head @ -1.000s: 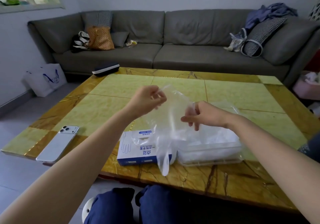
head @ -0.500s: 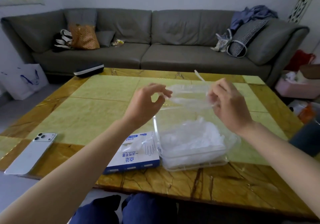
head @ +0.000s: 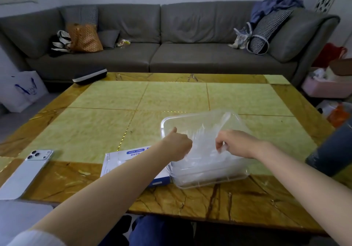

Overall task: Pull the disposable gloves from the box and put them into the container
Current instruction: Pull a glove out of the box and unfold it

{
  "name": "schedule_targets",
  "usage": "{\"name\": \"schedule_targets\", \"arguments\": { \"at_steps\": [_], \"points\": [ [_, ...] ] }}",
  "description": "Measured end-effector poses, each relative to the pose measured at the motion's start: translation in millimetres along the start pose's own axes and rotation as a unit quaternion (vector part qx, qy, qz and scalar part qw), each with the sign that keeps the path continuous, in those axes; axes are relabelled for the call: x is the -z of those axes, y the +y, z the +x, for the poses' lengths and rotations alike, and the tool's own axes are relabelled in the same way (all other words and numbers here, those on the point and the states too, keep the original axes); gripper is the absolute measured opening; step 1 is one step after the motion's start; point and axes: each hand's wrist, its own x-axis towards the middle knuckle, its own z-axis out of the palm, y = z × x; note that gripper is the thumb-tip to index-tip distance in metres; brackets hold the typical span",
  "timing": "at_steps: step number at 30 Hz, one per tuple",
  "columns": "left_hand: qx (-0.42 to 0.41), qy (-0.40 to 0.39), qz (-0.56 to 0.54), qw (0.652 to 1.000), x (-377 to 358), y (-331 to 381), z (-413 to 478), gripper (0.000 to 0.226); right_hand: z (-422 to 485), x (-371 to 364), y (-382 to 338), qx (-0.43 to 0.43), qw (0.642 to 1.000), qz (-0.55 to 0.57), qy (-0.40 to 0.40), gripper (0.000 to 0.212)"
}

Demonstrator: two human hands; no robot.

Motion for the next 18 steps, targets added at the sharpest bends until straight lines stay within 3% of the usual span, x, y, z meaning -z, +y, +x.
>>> {"name": "schedule_targets", "arguments": {
  "at_steps": [7,10,12,14,16,18],
  "points": [
    [0.01,-0.112,0.06,0.992,1.1,16.0,12.3,0.014,6.1,6.9,-19.5,-0.068,0.979,-0.02,-0.19,0.043],
    [0.023,-0.107,0.029,0.994,3.4,15.4,15.9,0.014,7.1,11.9,-23.5,-0.077,0.964,0.003,-0.254,0.049],
    [0.034,-0.063,0.01,0.997,6.9,14.0,18.3,0.016,6.2,19.3,-25.5,-0.084,0.959,0.012,-0.271,0.05],
    [0.041,0.001,-0.004,0.999,9.9,13.9,19.9,0.013,3.8,27.4,-28.4,-0.08,0.974,-0.018,-0.209,0.036],
    [0.047,0.025,-0.032,0.998,8.4,14.4,23.1,0.012,3.0,31.3,-34.2,-0.07,0.993,-0.08,-0.058,0.021],
    [0.053,0.016,-0.064,0.996,3.1,17.2,27.6,0.019,6.6,26.9,-40.5,-0.041,0.995,-0.074,0.061,0.015]
  ]
}}
